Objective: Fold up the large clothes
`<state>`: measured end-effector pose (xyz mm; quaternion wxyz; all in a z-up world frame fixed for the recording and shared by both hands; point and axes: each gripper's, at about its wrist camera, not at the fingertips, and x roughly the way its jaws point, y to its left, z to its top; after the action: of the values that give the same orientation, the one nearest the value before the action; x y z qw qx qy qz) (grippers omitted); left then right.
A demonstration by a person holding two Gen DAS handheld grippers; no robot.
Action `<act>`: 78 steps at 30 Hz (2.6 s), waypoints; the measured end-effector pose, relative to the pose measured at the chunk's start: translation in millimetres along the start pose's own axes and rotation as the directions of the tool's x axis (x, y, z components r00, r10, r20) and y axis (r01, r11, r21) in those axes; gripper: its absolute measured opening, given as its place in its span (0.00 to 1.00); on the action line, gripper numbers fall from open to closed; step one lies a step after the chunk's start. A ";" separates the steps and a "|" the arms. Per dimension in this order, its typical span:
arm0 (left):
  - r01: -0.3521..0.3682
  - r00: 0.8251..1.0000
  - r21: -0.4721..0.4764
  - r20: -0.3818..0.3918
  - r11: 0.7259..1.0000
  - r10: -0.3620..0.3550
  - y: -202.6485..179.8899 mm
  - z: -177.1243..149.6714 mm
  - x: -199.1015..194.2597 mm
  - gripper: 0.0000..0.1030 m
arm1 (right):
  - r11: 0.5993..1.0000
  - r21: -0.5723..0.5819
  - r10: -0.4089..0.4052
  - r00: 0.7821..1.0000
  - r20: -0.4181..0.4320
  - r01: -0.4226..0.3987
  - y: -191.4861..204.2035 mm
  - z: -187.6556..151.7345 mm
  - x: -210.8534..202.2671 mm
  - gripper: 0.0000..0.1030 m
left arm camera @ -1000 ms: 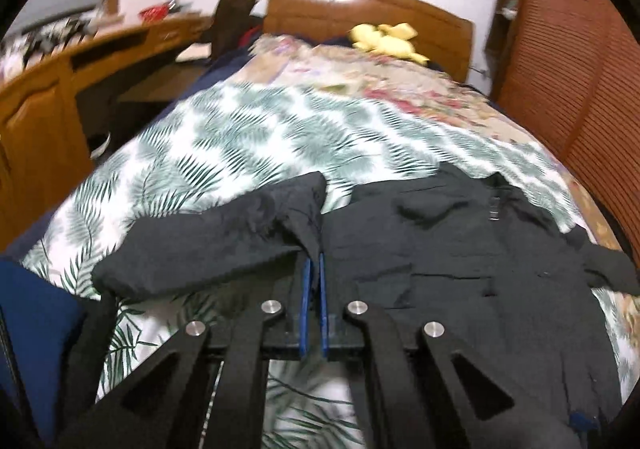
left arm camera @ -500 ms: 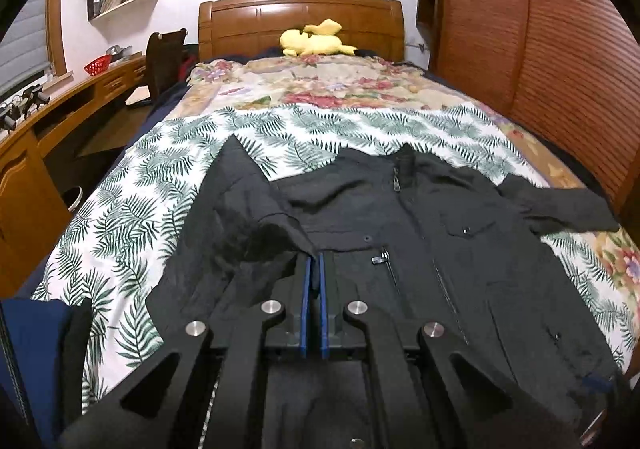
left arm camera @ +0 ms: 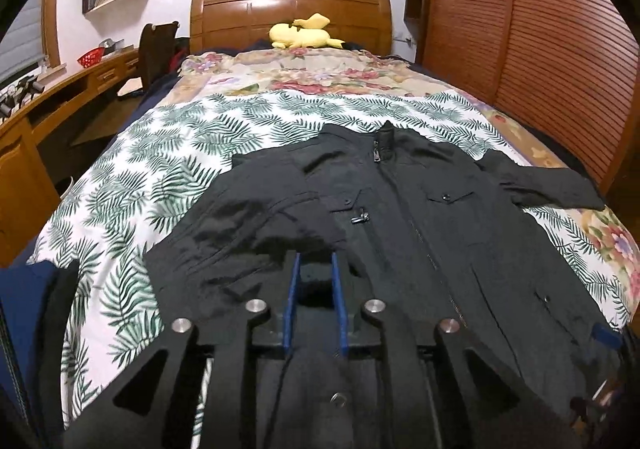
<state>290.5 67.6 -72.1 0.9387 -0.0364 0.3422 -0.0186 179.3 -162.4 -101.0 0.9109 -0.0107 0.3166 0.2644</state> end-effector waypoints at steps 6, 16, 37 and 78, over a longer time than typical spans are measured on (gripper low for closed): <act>-0.034 0.999 -0.019 -0.016 0.999 0.034 40.2 -15.2 1.5 0.30 | 1.000 -0.015 0.005 1.000 -0.016 -0.005 6.5 4.1 18.1 1.00; -0.084 0.990 -0.110 -0.123 0.990 0.071 108.8 -44.0 49.3 0.41 | 0.999 -0.046 0.013 0.999 -0.046 -0.015 21.1 5.6 37.5 1.00; -0.087 0.960 -0.156 -0.277 0.984 0.041 125.6 -72.2 99.3 0.40 | 0.997 -0.079 0.006 0.997 -0.078 -0.012 34.3 -3.0 52.2 1.00; -0.063 0.995 0.093 0.085 0.994 0.055 -81.5 -2.7 -20.8 0.03 | 0.995 0.066 -0.083 0.992 0.099 0.077 -58.0 -36.6 -74.4 1.00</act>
<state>272.0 -12.5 -54.2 0.9529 0.0181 0.3028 -0.0059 137.6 -254.4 -95.5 0.9356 0.0184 0.2771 0.2180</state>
